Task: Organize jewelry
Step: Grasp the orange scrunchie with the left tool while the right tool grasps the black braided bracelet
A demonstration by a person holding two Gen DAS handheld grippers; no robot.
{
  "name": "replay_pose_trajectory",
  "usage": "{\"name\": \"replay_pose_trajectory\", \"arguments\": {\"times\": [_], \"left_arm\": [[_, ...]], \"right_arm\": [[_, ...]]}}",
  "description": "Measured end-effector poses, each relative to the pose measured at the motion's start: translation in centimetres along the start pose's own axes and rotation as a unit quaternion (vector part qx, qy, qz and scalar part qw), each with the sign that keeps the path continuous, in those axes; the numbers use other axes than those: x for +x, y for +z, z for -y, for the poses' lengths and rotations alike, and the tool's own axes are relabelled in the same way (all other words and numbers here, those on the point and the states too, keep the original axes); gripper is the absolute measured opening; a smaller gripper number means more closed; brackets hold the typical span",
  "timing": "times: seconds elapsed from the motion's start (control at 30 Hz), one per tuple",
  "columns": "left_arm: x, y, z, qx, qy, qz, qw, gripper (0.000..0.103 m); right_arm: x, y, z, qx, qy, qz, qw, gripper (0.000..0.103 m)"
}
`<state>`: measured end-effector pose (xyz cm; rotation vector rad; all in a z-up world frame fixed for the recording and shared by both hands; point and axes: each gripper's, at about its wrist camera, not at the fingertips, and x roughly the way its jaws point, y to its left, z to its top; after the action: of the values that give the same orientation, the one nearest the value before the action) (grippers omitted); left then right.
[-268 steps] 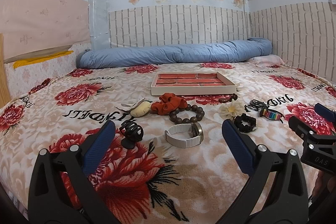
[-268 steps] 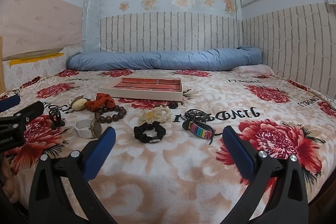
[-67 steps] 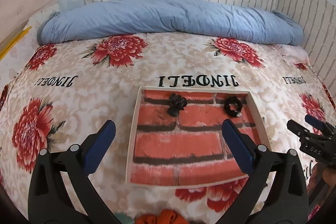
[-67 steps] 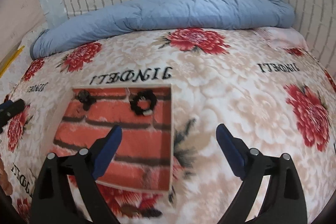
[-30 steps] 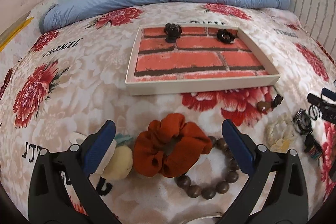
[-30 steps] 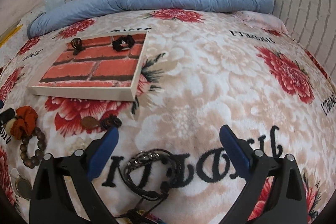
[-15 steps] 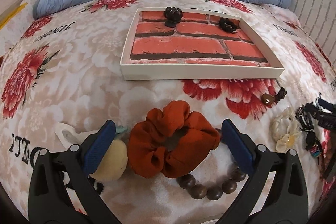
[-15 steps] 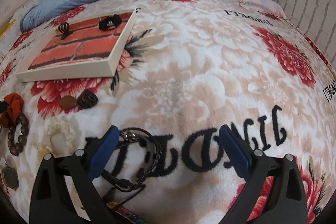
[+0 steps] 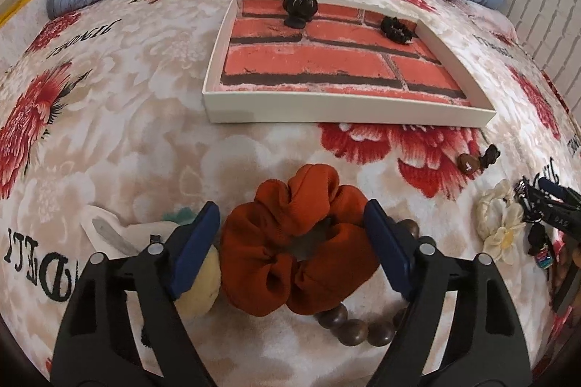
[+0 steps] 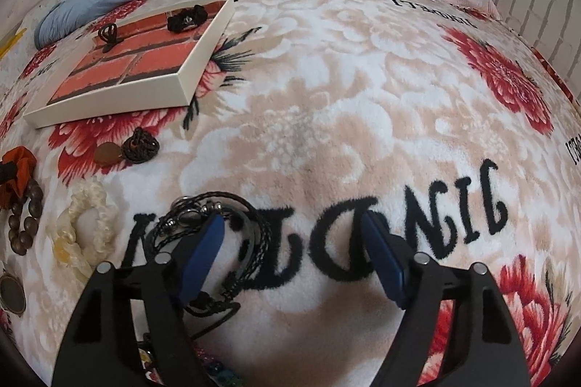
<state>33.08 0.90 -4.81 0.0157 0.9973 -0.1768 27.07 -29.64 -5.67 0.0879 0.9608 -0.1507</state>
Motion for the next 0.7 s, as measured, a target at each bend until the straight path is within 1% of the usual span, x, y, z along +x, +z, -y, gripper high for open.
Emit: {"name": "replay_pose_trajectory", "arguments": {"times": [0.2,0.3,0.37,0.47,0.53,0.57,0.6,0.67,0.7], "left_arm": [[0.8,-0.1,0.6,0.014,0.016,0.004,0.9998,0.079],[1.2,-0.1,0.7,0.016,0.016,0.005,0.9997,0.073],[1.4,-0.1,0.8,0.018,0.012,0.005,0.9998,0.064],[1.7,-0.2,0.7,0.017,0.006,0.006,0.9998,0.058],[1.7,-0.2,0.7,0.017,0.004,0.006,0.9998,0.055],[1.7,-0.2,0.8,0.019,0.002,0.006,0.9998,0.054],[1.7,-0.1,0.8,0.02,0.001,0.006,0.9998,0.053],[1.6,-0.1,0.6,0.019,-0.001,0.007,0.9998,0.047],[1.5,-0.1,0.5,0.016,-0.003,0.008,0.9998,0.045]], "right_arm": [[0.4,0.1,-0.2,-0.003,-0.007,-0.001,1.0,0.076],[0.5,0.2,-0.5,-0.009,-0.014,0.001,1.0,0.072],[0.5,0.2,-0.6,-0.011,-0.014,0.004,1.0,0.068],[0.5,0.2,-0.7,-0.011,-0.013,0.006,1.0,0.059],[0.4,0.3,-0.7,-0.009,-0.015,0.009,1.0,0.049],[0.4,0.3,-0.6,-0.008,-0.015,0.009,1.0,0.047],[0.4,0.4,-0.6,-0.008,-0.014,0.009,1.0,0.043],[0.3,0.4,-0.6,-0.007,-0.013,0.01,1.0,0.036],[0.3,0.5,-0.6,-0.007,-0.012,0.009,1.0,0.028]]}}
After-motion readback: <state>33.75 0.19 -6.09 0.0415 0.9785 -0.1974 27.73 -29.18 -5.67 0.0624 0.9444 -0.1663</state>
